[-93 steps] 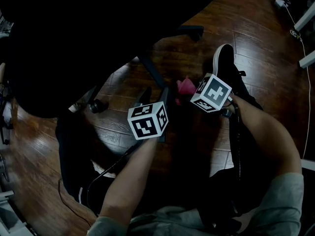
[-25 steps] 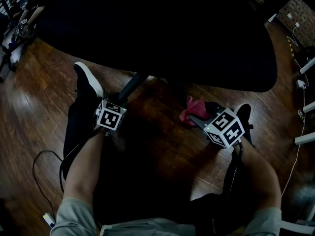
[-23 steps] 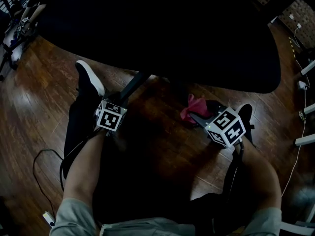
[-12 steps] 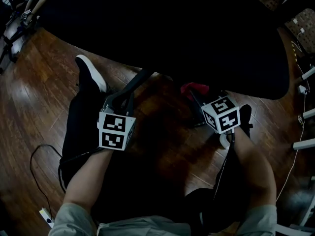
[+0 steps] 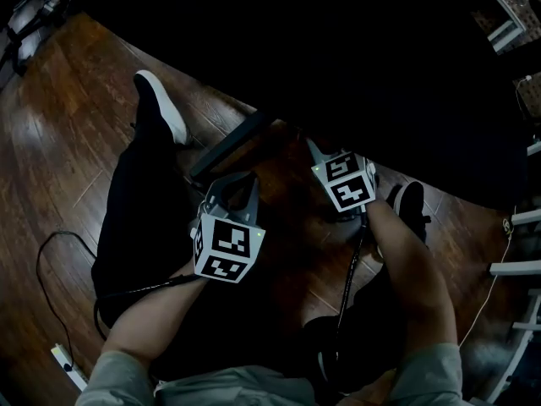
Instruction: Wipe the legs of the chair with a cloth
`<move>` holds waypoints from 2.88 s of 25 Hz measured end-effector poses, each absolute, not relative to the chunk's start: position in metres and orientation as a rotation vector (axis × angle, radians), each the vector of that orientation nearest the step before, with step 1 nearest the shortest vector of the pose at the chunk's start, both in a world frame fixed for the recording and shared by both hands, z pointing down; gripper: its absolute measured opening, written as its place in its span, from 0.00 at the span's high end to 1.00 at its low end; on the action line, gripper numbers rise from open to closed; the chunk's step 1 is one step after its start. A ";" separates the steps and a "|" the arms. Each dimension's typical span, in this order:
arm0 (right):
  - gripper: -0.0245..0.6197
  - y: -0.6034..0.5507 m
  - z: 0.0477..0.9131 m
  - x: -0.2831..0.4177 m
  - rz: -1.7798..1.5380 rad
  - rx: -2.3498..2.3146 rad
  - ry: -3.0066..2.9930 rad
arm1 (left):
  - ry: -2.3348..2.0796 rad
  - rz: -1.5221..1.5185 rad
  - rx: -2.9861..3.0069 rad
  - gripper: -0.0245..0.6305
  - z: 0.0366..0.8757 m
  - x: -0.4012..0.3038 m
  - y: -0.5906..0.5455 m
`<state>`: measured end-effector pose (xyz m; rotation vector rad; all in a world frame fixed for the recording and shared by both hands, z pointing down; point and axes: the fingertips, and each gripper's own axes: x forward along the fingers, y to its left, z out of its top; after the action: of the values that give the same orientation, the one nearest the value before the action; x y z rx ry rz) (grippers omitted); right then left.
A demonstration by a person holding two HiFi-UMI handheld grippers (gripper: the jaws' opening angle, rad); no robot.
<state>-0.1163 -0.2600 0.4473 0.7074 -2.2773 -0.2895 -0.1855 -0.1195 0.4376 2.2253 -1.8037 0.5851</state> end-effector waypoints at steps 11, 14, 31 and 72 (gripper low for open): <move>0.76 -0.207 0.493 -0.032 -0.141 0.508 -2.109 | -1.774 0.573 2.287 0.95 0.438 -0.158 -0.120; 0.76 -0.183 0.504 -0.011 -0.072 0.434 -2.083 | -1.757 0.598 2.296 0.95 0.441 -0.151 -0.118; 0.77 -0.289 0.447 -0.076 -0.217 0.876 -2.311 | -1.626 0.498 2.238 0.95 0.460 -0.148 -0.121; 0.77 -0.164 0.500 0.063 0.049 0.455 -2.132 | -1.555 0.363 2.000 0.62 0.485 -0.041 -0.179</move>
<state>0.0633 -0.1636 0.4995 0.4555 -2.1320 0.0486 -0.0411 -0.1794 0.4853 2.0003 -1.5546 0.3628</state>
